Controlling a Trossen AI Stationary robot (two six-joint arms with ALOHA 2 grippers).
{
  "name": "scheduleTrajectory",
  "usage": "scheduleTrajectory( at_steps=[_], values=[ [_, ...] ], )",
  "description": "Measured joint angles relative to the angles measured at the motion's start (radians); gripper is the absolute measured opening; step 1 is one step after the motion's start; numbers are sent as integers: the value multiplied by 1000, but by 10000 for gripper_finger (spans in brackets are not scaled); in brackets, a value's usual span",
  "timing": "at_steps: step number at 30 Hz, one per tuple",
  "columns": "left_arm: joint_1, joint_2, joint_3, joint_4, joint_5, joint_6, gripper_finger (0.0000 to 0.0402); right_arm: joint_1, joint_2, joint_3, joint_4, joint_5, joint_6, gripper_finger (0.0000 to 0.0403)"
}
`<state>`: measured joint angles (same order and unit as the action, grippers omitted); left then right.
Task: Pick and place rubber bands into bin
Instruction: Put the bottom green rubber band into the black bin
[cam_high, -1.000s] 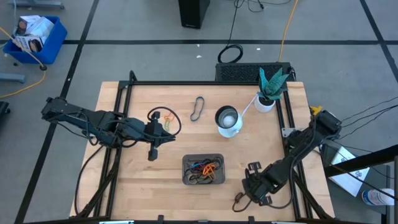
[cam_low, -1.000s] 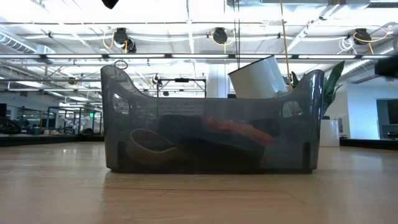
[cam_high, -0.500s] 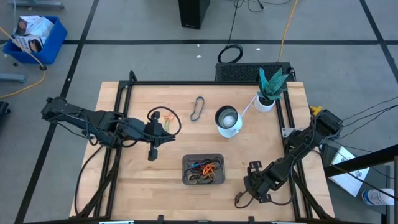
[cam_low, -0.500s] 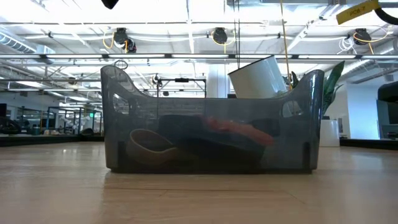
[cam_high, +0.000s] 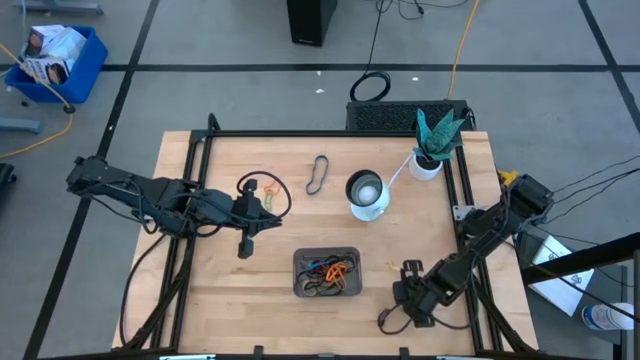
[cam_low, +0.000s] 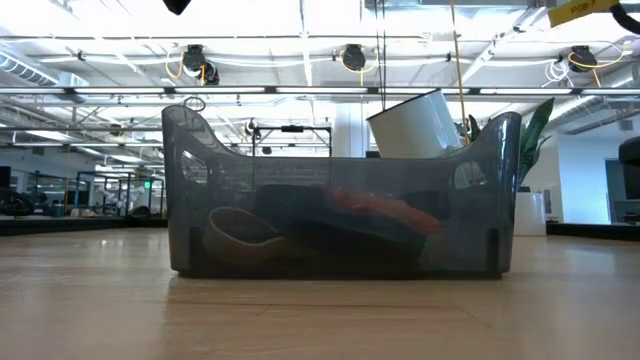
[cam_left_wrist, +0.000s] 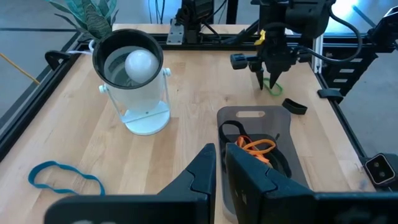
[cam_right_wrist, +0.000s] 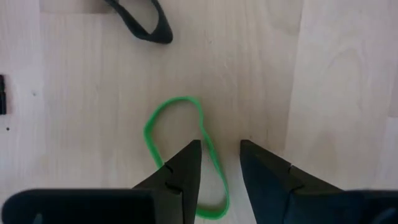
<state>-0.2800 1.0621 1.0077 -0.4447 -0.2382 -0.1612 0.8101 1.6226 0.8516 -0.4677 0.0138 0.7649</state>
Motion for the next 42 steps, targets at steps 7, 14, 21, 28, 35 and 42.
scheduleTrajectory(
  at_steps=[7, 14, 21, 28, 35, 42],
  values=[
    [0, 0, 0, 0, 0, 0, 42, 11, 0, 0, 11, 2, 73, 111],
    [0, 0, 0, 0, 0, 0, 42, 13, 0, 0, 5, 11, 12, 95],
    [0, 0, 0, 0, 0, 0, 42, 15, 0, 0, -12, 65, -117, 42],
    [0, 0, 0, 0, 0, 0, 42, 14, 0, 0, -10, 58, -157, 5],
    [0, 0, 0, 0, 0, 0, 42, 14, 0, 0, -10, 60, -95, 1],
    [0, 0, 0, 0, 0, 0, 42, 13, -42, 1, -15, 73, -74, 0]
  ],
)
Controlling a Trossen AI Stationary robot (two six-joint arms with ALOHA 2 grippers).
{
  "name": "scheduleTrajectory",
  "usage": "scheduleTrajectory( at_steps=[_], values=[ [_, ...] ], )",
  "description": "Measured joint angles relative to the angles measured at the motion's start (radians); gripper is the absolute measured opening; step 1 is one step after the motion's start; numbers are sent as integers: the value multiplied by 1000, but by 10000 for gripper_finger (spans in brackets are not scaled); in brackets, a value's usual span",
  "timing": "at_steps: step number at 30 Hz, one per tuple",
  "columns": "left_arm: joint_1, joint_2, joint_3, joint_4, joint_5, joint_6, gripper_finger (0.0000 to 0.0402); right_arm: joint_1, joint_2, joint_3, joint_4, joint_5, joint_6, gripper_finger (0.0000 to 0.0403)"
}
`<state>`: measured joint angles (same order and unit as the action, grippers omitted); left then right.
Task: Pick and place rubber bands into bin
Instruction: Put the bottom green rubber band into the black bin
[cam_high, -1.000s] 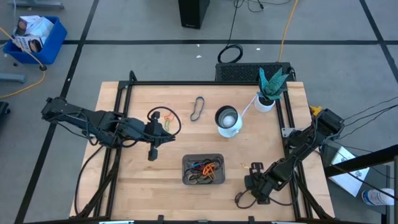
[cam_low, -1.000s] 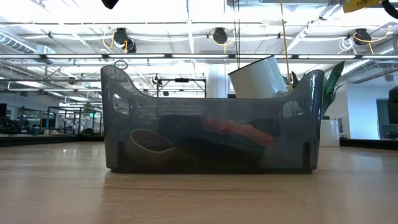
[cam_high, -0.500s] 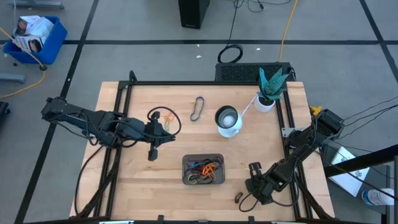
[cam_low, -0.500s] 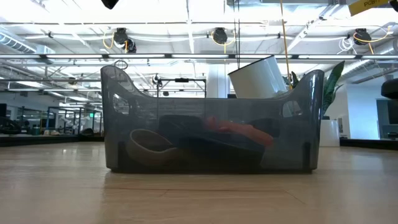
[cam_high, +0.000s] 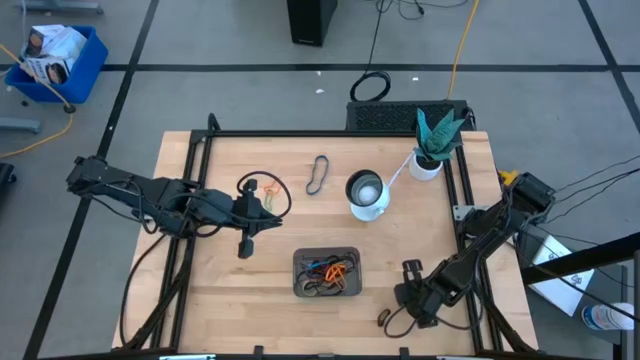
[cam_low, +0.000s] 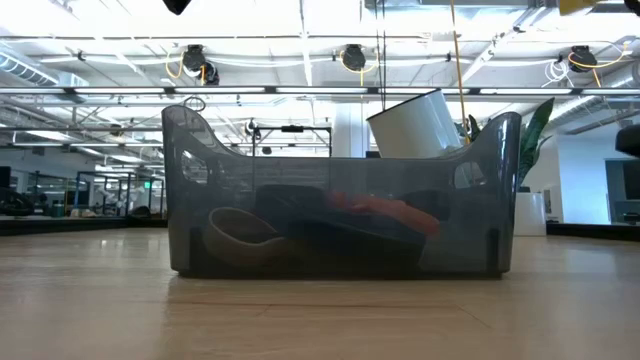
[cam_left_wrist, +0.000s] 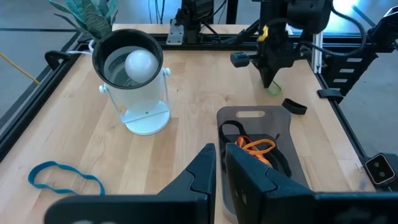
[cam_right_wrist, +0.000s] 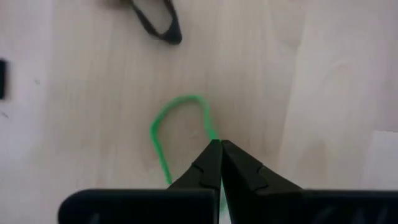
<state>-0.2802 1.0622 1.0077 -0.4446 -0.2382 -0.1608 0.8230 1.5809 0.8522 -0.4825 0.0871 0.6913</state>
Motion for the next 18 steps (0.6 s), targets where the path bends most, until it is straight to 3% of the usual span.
scheduleTrajectory(
  at_steps=[13, 18],
  values=[
    [0, 0, 0, 0, 0, 0, 42, -6, -191, 1, -23, 118, 47, 0],
    [0, 0, 0, 0, 0, 0, 42, -6, -196, 1, -52, -78, 88, 0]
  ],
)
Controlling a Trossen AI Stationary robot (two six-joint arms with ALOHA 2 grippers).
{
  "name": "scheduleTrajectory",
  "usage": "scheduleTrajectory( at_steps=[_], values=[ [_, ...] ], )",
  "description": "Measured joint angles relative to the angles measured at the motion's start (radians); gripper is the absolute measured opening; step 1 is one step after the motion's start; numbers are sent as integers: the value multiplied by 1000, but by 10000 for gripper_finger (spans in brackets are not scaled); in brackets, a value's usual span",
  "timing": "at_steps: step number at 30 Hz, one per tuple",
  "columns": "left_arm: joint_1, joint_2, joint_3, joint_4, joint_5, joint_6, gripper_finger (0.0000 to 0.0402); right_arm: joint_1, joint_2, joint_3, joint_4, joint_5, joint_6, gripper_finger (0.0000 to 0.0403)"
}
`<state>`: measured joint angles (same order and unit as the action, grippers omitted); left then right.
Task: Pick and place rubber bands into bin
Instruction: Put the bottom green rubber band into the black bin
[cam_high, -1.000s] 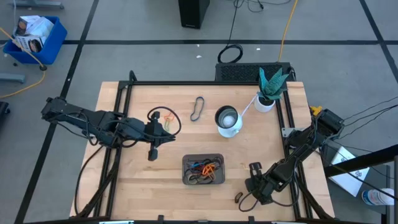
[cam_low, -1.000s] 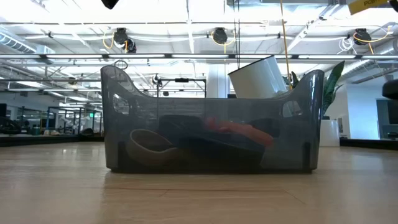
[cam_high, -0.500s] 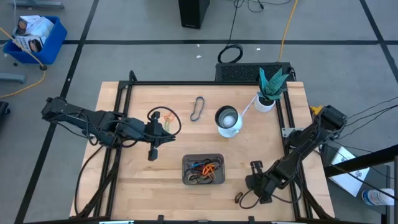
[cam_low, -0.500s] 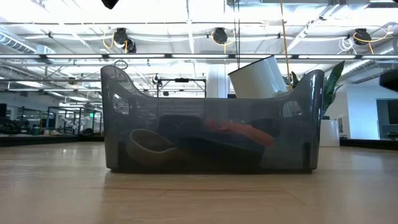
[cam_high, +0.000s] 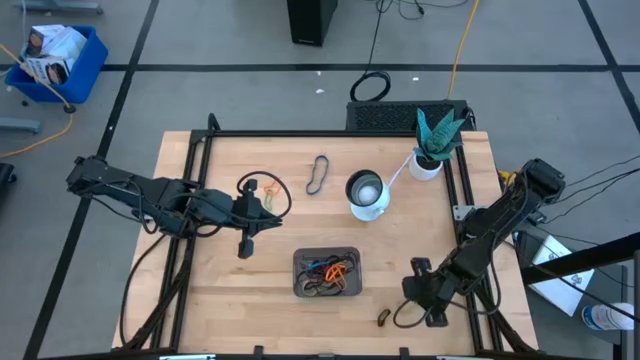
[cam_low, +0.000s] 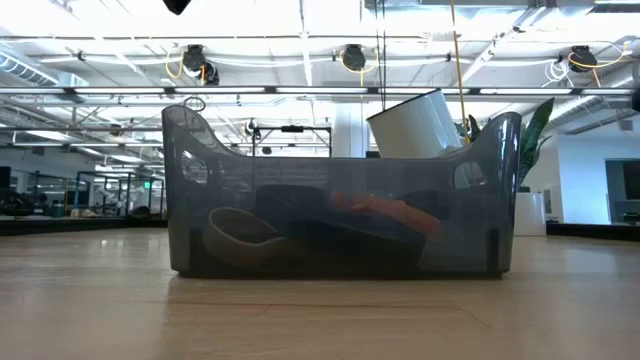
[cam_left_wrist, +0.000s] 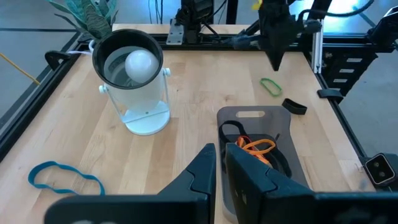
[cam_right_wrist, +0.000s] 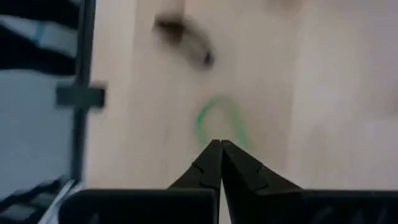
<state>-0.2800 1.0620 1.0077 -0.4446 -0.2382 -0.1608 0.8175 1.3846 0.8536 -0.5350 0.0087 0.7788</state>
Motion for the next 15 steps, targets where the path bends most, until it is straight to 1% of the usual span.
scheduleTrajectory(
  at_steps=[3, 6, 8, 11, 13, 15],
  values=[
    [0, 0, 0, 0, 0, 0, 42, 0, 0, -8, -36, -64, 111, 7],
    [0, 0, 0, 0, 0, 0, 42, 0, 0, -33, -49, -63, 228, 22],
    [0, 0, 0, 0, 0, 0, 42, 1, 0, -55, -45, -63, 335, 36],
    [0, 0, 0, 0, 0, 0, 42, 1, 0, -80, -47, -84, 494, 65],
    [0, 0, 0, 0, 0, 0, 42, 1, -1, -94, -40, -114, 565, 90],
    [0, 0, 0, 0, 0, 4, 42, 1, -1, -108, -41, -116, 631, 115]
  ],
)
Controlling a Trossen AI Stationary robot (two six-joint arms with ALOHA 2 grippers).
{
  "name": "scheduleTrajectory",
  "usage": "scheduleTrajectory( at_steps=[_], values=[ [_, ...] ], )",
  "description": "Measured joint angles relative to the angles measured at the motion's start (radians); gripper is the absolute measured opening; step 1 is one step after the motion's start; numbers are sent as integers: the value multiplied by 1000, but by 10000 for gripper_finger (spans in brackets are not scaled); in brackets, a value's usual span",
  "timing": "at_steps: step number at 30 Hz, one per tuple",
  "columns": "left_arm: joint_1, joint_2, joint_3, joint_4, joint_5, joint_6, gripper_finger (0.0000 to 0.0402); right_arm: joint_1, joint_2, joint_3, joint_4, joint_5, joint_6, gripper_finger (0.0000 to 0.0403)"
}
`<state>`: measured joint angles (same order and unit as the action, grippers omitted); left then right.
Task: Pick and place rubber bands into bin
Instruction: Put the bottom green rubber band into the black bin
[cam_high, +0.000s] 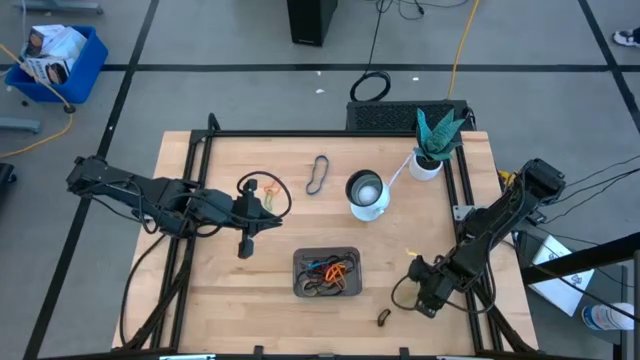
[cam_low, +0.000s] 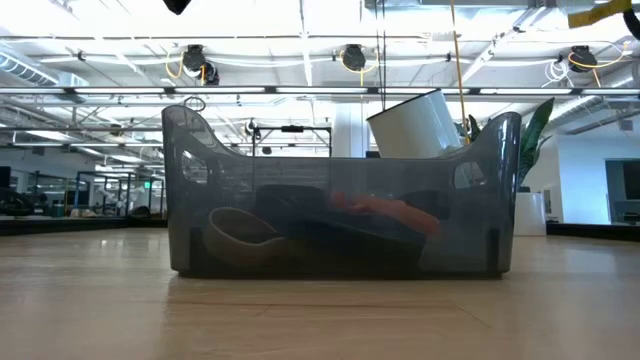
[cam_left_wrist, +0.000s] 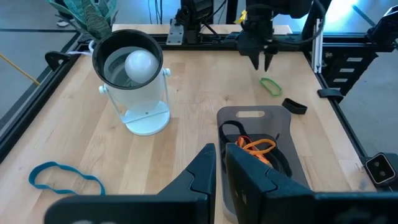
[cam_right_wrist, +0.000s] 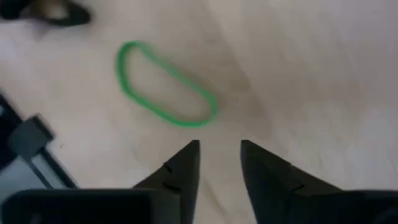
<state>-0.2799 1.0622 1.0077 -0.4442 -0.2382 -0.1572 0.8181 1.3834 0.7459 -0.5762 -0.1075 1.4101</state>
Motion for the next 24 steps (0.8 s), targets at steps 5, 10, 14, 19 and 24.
scheduleTrajectory(
  at_steps=[5, 10, 14, 19, 24],
  values=[
    [0, 0, 0, 0, 0, 21, 42, 0, 0, -8, 1, 1, 73, 169],
    [0, 0, 0, 0, 0, 24, 42, 0, 0, -8, 27, 2, 95, 203],
    [0, 0, 0, 0, 0, 24, 42, 0, 0, -8, 79, 2, 89, 215],
    [0, 0, 0, 0, 0, 24, 42, 0, -1, -8, 131, 14, 30, 215],
    [0, 0, 0, 0, 0, 23, 42, -15, -1, -8, 101, 37, 76, 211]
  ],
)
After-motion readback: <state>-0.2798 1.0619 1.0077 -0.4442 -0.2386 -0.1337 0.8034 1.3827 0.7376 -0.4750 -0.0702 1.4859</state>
